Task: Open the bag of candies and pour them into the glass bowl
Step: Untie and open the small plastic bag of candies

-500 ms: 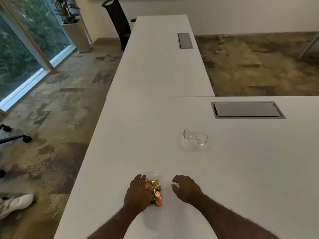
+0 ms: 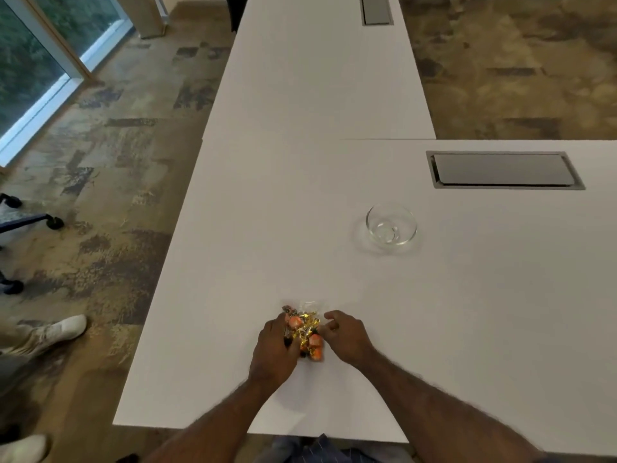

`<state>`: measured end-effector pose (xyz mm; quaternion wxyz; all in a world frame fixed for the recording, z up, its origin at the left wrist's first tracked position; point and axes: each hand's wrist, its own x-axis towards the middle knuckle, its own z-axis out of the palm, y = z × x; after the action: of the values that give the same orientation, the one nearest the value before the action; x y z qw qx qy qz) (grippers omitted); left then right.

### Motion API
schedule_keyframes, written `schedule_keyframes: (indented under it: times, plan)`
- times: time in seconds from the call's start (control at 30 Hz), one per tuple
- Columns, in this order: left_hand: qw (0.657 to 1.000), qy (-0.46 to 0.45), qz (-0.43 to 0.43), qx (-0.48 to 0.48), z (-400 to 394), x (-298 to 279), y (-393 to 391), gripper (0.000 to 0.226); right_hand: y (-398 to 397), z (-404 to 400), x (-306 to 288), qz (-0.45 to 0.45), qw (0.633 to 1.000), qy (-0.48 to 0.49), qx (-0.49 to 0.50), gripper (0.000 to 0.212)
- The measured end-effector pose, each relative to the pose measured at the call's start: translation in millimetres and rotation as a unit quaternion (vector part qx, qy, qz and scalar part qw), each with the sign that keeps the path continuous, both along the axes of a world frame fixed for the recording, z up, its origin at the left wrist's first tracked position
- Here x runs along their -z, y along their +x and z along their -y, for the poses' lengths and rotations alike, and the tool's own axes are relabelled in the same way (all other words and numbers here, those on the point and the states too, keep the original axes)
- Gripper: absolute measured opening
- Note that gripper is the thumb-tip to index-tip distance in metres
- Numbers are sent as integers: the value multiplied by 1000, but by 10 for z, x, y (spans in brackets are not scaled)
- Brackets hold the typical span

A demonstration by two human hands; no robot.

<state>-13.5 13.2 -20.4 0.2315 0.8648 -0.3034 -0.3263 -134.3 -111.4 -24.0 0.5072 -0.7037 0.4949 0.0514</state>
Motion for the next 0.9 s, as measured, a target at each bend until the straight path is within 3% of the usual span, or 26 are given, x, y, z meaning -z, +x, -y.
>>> schedule_keyframes:
  times: [0.17,0.3,0.43,0.63,0.9]
  plan:
    - [998,-36,-40,-27,53,-13,-48,53,68,-37,54,27,990,67,121,46]
    - [995,-58,-59,-52,149,-54,-49,35,95,22,28,57,982,80,162,23]
    - [983,-79,-110,-122,293,-184,-17,14,105,82,-84,68,993,-3,93,15]
    - [974,-83,-142,-154,514,-403,55,46,132,49,-266,107,982,-156,-14,22]
    - [982,-66,-62,-163,649,-570,91,36,152,2,-275,134,957,-248,-68,21]
